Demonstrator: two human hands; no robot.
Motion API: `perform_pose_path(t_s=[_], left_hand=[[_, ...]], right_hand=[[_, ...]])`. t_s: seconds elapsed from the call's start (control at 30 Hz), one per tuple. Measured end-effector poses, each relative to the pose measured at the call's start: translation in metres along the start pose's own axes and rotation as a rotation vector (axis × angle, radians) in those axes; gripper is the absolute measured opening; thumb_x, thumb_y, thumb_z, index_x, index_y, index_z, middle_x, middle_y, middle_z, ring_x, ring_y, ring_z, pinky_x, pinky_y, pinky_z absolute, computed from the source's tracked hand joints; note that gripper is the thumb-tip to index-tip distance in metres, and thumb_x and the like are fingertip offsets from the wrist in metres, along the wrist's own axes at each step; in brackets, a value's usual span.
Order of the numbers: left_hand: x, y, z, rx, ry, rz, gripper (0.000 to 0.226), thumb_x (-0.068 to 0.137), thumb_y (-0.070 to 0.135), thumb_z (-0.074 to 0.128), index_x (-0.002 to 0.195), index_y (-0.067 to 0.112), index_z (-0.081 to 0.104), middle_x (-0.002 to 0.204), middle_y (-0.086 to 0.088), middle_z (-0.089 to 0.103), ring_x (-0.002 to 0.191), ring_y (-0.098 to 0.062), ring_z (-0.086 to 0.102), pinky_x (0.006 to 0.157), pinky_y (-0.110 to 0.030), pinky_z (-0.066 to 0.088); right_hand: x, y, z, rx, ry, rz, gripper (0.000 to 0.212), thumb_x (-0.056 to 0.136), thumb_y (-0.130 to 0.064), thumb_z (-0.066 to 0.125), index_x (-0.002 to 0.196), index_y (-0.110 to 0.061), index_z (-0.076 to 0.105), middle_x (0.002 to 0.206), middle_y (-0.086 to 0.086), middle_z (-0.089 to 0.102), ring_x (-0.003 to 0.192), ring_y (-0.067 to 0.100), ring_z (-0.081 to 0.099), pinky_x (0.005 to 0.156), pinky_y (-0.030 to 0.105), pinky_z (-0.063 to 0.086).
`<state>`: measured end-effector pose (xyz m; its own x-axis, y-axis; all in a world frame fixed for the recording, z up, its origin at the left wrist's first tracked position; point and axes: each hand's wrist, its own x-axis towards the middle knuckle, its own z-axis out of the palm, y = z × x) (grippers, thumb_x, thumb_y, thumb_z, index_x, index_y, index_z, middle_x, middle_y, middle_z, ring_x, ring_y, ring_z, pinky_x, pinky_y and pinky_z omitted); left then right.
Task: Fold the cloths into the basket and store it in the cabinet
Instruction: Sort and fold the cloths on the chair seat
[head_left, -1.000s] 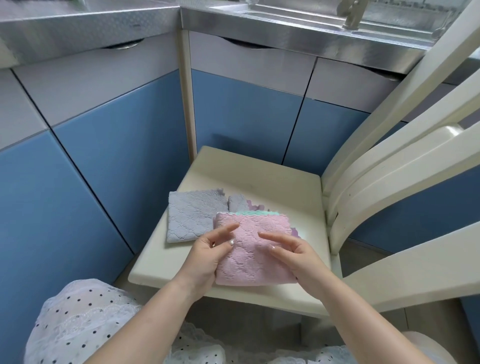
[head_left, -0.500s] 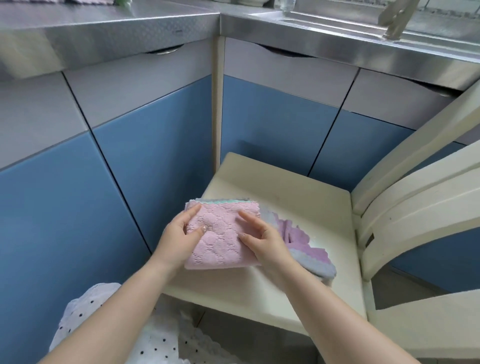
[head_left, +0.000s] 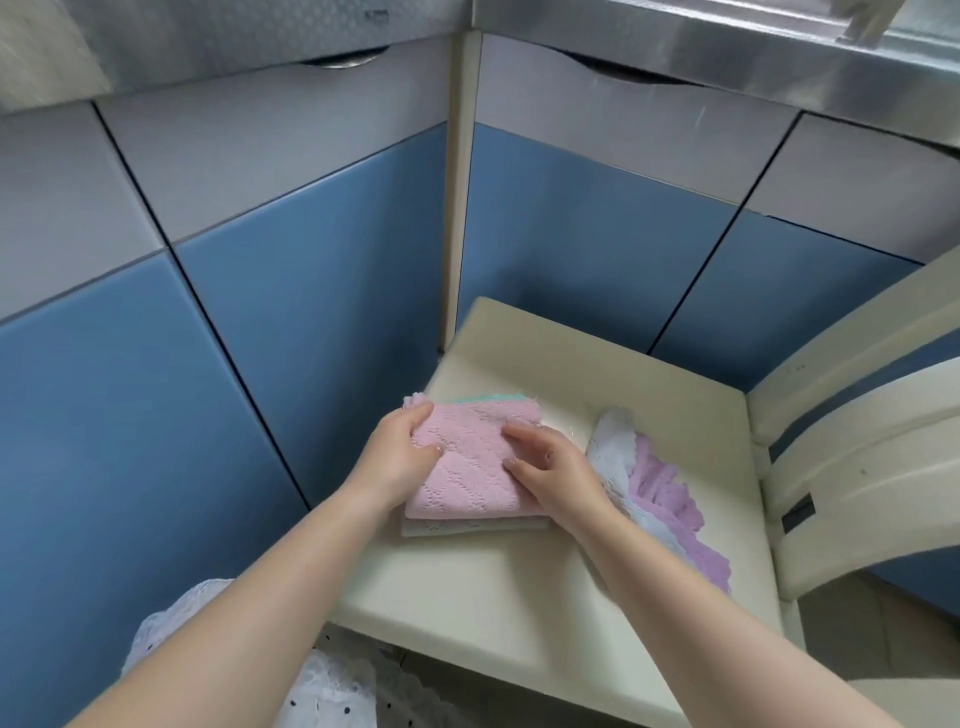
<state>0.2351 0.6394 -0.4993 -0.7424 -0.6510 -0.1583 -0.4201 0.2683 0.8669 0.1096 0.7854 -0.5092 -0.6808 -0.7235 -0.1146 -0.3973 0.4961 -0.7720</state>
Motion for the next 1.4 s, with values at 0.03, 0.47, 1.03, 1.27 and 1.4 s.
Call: perform_pose_path(t_s=[0.03,0.47,1.03,1.27,1.4], left_hand=[[-0.002,0.0,0.0,0.03,0.017,0.005,0.061,0.087,0.004,0.057,0.144,0.006,0.034,0.156,-0.005,0.021,0.143,-0.012,0.017,0.107,-0.013,0.01],[-0.012,-0.022,0.034,0.945,0.018,0.175,0.06,0.097,0.033,0.023,0.151,0.014,0.004,0.16,-0.001,-0.002,0.146,-0.016,-0.006,0.118,-0.045,0.001],[-0.025,-0.02,0.004,1.216,-0.016,0.739,0.044,0.087,0.028,0.056,0.129,0.013,0.058,0.134,-0.006,0.056,0.123,-0.023,0.054,0.098,-0.056,0.043],[0.014,-0.011,0.013,1.216,-0.144,0.478,0.052,0.102,0.024,0.024,0.15,0.025,0.005,0.16,0.005,0.0,0.147,-0.017,0.001,0.115,-0.055,-0.002],[0.006,-0.005,0.016,1.226,-0.149,0.445,0.057,0.1,0.032,0.029,0.15,0.022,0.004,0.16,0.001,0.0,0.147,-0.018,-0.001,0.115,-0.055,-0.003]], right_hand=[[-0.001,0.0,0.0,-0.014,0.019,-0.002,0.039,0.085,-0.021,0.066,0.123,-0.026,0.061,0.134,-0.002,0.048,0.128,0.013,0.042,0.097,0.013,0.027],[0.005,-0.002,0.035,-0.741,-0.076,-0.289,0.054,0.099,-0.043,0.025,0.149,-0.029,0.015,0.158,-0.005,0.013,0.146,0.014,0.006,0.115,0.05,0.003],[-0.041,0.017,0.013,-0.753,0.087,-0.395,0.05,0.082,-0.025,0.064,0.131,-0.019,0.055,0.138,0.009,0.052,0.126,0.028,0.05,0.1,0.054,0.04],[-0.012,0.007,0.018,-0.701,0.045,-0.208,0.051,0.098,-0.024,0.034,0.147,-0.022,0.023,0.157,0.005,0.015,0.144,0.022,0.014,0.114,0.041,0.018],[-0.03,-0.007,0.001,-0.488,0.161,-0.316,0.044,0.089,-0.013,0.051,0.133,-0.014,0.051,0.143,0.014,0.043,0.127,0.031,0.044,0.102,0.042,0.037]])
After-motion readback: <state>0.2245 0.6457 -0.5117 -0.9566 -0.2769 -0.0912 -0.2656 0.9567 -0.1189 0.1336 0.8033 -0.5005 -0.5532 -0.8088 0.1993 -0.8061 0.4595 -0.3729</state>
